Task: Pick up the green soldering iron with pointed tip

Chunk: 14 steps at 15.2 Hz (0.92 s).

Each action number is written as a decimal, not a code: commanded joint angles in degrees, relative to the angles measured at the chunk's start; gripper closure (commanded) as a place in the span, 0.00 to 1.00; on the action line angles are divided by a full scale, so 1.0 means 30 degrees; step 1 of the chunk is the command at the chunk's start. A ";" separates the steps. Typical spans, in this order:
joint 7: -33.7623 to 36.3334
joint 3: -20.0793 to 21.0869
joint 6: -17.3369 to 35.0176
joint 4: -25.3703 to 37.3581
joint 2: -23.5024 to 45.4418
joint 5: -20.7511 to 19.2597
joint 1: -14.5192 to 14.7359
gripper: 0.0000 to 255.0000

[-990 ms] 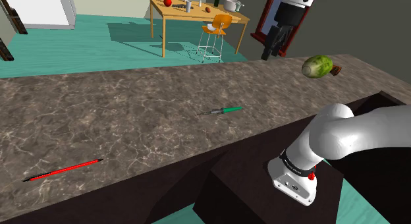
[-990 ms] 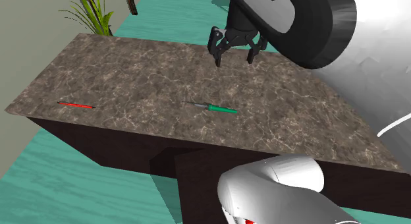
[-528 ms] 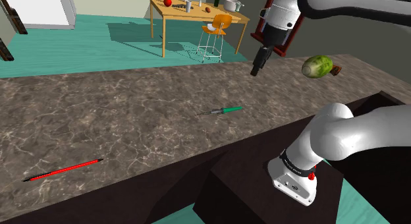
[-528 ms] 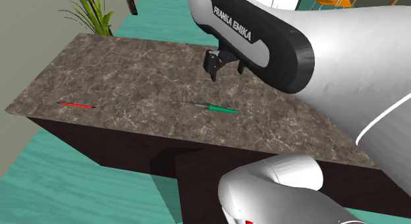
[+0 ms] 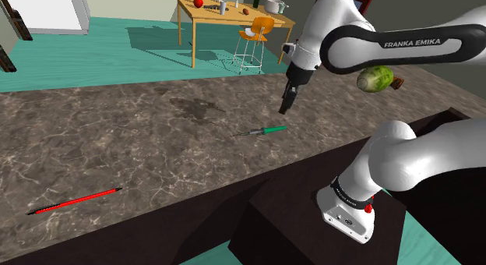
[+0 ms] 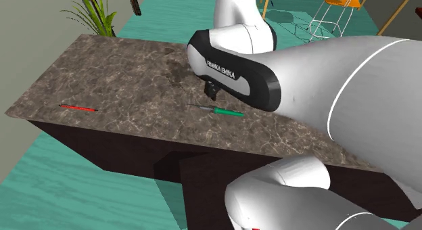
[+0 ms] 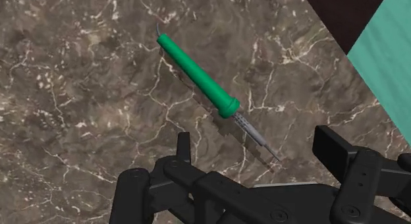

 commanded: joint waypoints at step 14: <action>-0.3545 -0.0258 1.0851 -0.3274 0.6120 -0.1391 0.1246 0.00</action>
